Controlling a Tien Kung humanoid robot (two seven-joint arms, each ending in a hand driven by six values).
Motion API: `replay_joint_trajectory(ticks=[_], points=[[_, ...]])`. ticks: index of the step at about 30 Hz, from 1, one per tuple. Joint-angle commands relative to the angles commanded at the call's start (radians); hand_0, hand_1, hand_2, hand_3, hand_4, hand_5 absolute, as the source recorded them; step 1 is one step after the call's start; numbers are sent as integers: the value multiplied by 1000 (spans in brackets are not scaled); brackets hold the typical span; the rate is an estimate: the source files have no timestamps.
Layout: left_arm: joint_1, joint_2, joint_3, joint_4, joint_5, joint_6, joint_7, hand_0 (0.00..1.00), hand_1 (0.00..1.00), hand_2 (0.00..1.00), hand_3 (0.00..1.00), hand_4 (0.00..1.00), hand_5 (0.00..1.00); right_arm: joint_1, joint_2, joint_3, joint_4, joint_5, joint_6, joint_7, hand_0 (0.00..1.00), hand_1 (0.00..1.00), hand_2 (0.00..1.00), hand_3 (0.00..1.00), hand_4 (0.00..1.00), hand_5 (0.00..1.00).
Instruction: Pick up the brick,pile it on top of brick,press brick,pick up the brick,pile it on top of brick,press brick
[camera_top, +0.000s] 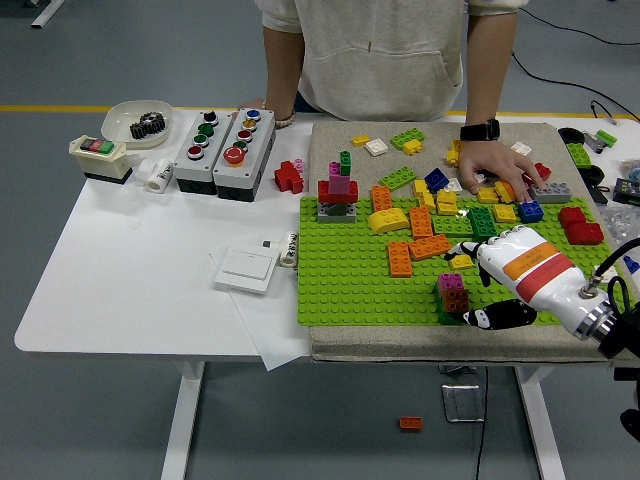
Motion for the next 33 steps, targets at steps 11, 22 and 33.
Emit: replay_joint_trajectory(ticks=[11, 22, 33], points=[[-2, -1, 3, 0, -5, 0, -1, 855, 813, 816, 621, 709, 674, -79, 60, 37, -46, 0, -116, 13, 602, 514, 598, 754, 998, 410], [-3, 1, 5, 0, -8, -1, -2, 856, 813, 816, 621, 710, 675, -116, 81, 51, -60, 0, -153, 7, 441, 369, 425, 734, 998, 417], [-3, 1, 6, 1, -7, -1, -2, 855, 812, 816, 621, 711, 675, -131, 103, 50, -88, 0, -172, -2, 323, 219, 271, 703, 998, 456]])
